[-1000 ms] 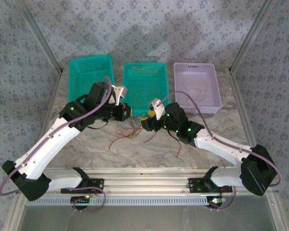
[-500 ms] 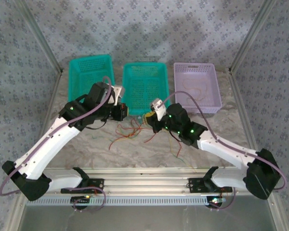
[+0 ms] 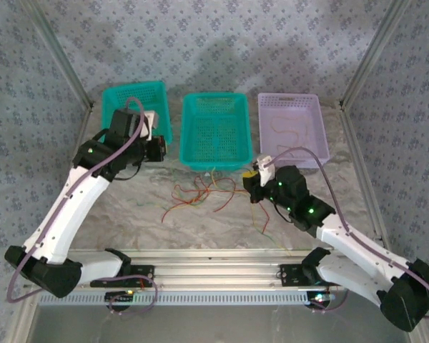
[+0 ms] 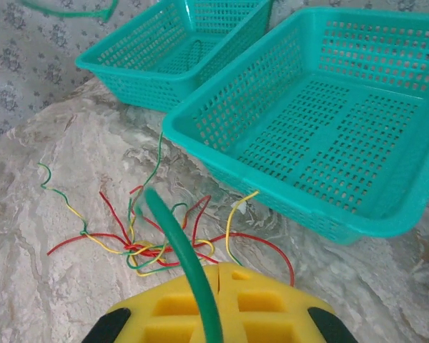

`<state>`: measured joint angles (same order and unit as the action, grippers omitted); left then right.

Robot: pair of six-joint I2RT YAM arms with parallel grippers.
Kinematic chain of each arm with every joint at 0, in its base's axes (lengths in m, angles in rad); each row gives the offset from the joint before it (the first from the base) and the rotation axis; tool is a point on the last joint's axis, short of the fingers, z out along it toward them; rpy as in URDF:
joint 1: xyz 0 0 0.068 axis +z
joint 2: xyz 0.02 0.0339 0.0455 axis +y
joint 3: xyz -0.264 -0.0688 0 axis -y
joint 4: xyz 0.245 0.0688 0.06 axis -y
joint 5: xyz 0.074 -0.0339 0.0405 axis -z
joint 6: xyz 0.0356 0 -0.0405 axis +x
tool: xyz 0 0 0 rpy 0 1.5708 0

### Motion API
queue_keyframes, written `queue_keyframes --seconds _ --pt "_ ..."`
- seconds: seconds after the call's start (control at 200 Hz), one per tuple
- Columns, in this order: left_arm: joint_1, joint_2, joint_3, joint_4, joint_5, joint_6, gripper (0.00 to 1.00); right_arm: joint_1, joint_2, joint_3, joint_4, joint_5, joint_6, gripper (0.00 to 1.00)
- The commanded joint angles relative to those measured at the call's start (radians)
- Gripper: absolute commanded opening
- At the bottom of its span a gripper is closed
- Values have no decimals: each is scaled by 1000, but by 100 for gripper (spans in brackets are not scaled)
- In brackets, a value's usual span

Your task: Untangle the cables

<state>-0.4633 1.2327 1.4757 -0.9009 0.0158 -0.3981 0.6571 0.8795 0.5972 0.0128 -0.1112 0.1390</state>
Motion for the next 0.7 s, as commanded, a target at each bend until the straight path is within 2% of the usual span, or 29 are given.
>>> queue_keyframes --seconds 0.0,0.06,0.165,0.27,0.38,0.475,0.635,0.695 --pt "32 23 65 28 -30 28 0 -14 -41 -10 -30 2 36 0" --pt "46 39 77 43 -51 30 0 -18 -49 -8 -31 -9 43 0" --pt "59 77 83 61 -158 44 0 -16 -53 13 -36 -34 56 0" --pt "111 118 64 107 -190 23 0 -10 -56 47 -49 -41 59 0" --pt "190 177 67 131 -146 -36 0 0 -40 99 -59 -54 50 0" --pt "216 212 62 171 -175 -58 0 18 5 165 -92 -54 36 0" --pt "290 308 67 206 -153 -97 0 58 81 256 -113 -39 16 0" --pt "326 349 68 210 -109 -120 0 66 121 294 -129 -38 12 0"
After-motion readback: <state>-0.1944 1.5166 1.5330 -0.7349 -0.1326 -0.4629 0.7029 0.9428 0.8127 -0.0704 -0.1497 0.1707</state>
